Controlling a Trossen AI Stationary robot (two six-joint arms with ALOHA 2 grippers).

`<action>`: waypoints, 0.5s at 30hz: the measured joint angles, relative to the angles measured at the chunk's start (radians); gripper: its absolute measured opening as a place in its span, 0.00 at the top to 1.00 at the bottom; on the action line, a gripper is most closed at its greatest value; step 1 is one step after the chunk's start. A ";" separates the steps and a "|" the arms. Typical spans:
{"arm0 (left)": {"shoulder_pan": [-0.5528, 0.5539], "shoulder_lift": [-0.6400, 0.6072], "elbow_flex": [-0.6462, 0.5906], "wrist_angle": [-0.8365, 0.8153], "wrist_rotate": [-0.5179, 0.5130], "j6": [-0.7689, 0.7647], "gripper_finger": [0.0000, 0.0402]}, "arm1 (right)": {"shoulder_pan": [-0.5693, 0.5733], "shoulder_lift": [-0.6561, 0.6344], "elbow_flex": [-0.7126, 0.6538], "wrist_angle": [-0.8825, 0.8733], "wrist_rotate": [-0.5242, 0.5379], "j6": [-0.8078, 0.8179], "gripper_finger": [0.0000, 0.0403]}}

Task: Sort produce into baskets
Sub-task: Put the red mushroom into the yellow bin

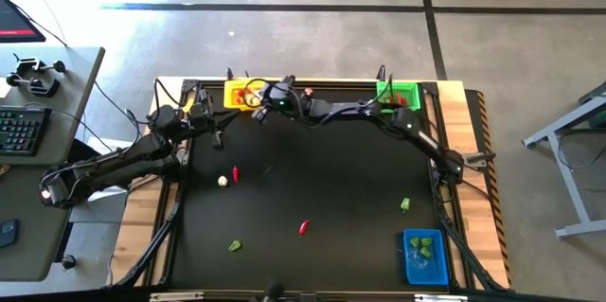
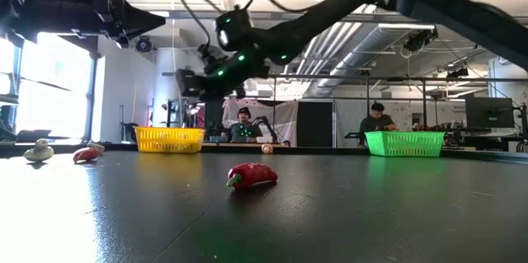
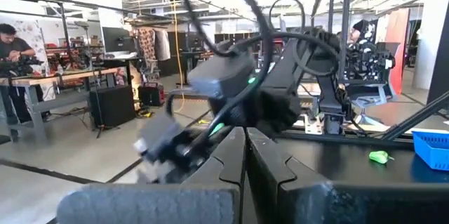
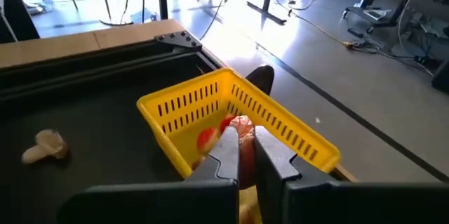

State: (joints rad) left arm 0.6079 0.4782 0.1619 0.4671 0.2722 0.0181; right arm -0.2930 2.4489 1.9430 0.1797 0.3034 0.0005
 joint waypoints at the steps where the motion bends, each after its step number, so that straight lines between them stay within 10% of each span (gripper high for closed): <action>1: 0.000 0.000 0.000 0.000 0.000 0.000 1.00 | -0.002 0.021 0.037 -0.020 -0.001 0.003 0.99; 15: 0.000 0.000 0.000 -0.007 0.000 0.000 1.00 | -0.055 0.154 0.222 -0.231 -0.076 0.164 0.94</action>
State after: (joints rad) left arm 0.6076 0.4782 0.1619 0.4603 0.2726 0.0185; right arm -0.3485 2.6034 2.1654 -0.0510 0.2276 0.1648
